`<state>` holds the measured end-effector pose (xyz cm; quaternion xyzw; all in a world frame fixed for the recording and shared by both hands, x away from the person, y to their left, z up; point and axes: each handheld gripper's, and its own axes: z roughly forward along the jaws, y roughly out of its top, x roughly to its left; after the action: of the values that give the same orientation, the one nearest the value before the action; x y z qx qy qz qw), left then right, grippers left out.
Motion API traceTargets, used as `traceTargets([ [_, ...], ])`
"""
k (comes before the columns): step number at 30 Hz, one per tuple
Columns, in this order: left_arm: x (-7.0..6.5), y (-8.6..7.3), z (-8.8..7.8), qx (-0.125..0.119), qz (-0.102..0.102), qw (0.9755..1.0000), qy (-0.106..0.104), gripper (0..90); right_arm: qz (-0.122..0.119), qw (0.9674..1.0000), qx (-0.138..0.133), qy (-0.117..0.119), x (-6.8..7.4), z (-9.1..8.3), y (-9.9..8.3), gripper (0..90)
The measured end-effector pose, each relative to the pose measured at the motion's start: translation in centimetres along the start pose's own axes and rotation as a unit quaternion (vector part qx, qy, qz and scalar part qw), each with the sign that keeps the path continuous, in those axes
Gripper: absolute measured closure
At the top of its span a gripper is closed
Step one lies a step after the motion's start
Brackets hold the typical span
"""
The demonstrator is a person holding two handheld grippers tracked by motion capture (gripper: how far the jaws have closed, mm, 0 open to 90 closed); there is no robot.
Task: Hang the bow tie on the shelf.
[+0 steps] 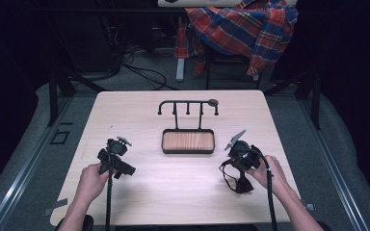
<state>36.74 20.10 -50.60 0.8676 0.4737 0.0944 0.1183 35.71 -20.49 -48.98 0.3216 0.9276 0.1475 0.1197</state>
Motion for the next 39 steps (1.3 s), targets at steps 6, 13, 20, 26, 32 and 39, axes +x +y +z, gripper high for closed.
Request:
traceTargets([
  [6,0.1,-0.1,0.0,0.001,-0.001,1.0000,0.000,14.7,0.000,0.9997,-0.017,-0.020,-0.1,-0.9,0.5,88.8],
  [13,0.1,0.0,0.0,0.002,-0.001,1.0000,0.000,14.6,0.007,0.9988,-0.035,-0.035,-0.4,-1.7,0.6,88.9],
  [20,0.1,0.0,0.0,0.002,0.000,1.0000,-0.001,14.6,0.013,0.9969,-0.056,-0.053,-0.6,-2.7,1.3,88.8],
  [26,0.1,-0.1,-0.1,0.002,0.000,1.0000,0.000,14.6,0.015,0.9967,-0.059,-0.055,-0.9,-3.0,1.9,88.8],
  [32,0.1,-0.1,0.0,0.001,0.000,1.0000,0.000,14.6,0.021,0.9962,-0.063,-0.057,-1.2,-3.2,2.6,88.8],
  [39,0.1,-0.1,0.0,0.002,0.001,1.0000,-0.001,14.7,0.027,0.9960,-0.065,-0.055,-1.6,-3.4,3.4,88.8],
])
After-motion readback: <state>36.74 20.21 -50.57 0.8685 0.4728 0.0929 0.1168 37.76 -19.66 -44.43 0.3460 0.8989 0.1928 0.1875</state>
